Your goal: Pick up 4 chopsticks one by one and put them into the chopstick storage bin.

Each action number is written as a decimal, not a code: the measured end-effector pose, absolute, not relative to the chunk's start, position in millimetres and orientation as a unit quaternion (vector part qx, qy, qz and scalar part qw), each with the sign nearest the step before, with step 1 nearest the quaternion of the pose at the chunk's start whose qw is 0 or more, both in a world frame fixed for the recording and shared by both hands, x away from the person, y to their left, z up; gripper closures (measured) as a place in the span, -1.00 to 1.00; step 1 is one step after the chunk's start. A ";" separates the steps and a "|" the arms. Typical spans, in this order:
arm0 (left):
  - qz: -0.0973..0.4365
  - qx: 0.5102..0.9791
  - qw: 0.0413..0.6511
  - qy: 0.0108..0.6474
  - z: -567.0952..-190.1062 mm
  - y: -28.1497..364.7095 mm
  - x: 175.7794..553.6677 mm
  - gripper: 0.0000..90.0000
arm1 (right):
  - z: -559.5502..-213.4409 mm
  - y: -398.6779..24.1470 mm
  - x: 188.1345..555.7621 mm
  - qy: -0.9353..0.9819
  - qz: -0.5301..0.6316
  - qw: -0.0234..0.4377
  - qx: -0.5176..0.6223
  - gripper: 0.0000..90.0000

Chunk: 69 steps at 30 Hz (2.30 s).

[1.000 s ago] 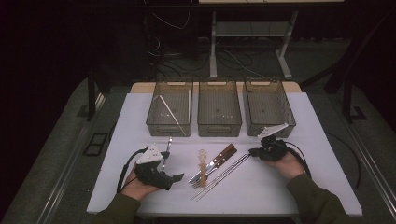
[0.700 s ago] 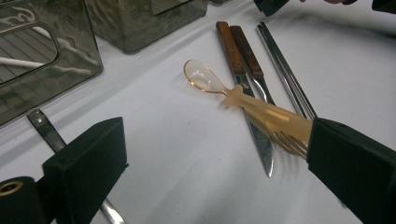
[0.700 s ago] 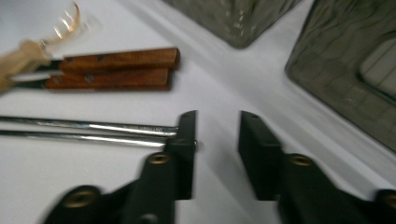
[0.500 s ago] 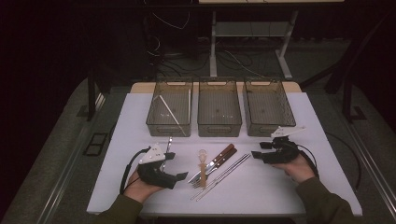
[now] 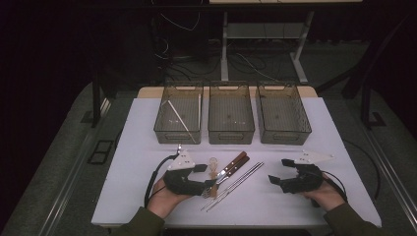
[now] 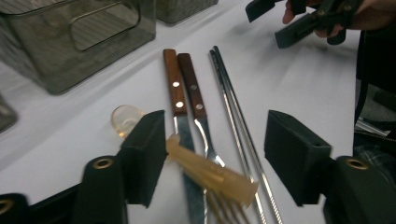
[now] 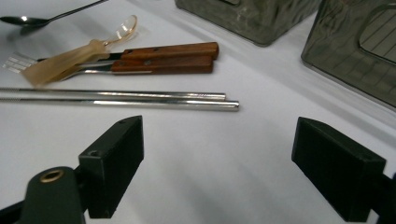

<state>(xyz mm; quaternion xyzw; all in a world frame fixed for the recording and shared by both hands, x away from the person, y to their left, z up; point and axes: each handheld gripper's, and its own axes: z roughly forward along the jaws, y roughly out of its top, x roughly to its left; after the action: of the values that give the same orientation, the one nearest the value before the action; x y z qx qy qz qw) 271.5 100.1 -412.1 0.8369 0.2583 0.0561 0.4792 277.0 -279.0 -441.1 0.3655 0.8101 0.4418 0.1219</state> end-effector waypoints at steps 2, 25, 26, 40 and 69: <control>0.052 0.840 0.476 0.255 -412.1 91.5 272.0 -0.02 | -441.7 -280.2 271.4 0.809 0.443 0.121 0.366 -0.63; 0.050 0.882 0.387 0.265 -433.1 25.9 270.0 0.82 | -444.3 -278.5 268.6 0.816 0.436 0.124 0.359 -0.63; 0.051 0.884 0.384 0.263 -434.0 25.1 269.9 0.83 | -444.3 -278.5 268.6 0.815 0.436 0.124 0.360 -0.63; 0.056 0.896 0.357 0.257 -441.6 14.8 267.8 0.88 | -443.7 -279.0 268.3 0.815 0.437 0.122 0.360 -0.63; 0.060 0.900 0.352 0.249 -444.1 11.7 262.3 0.90 | -443.1 -279.1 268.4 0.816 0.439 0.124 0.355 -0.63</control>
<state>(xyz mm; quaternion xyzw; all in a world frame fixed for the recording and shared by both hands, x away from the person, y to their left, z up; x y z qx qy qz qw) 262.3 11.7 -444.1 0.9002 0.2492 0.0600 0.3519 268.4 -279.1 -443.1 0.3555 0.8158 0.4390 0.1238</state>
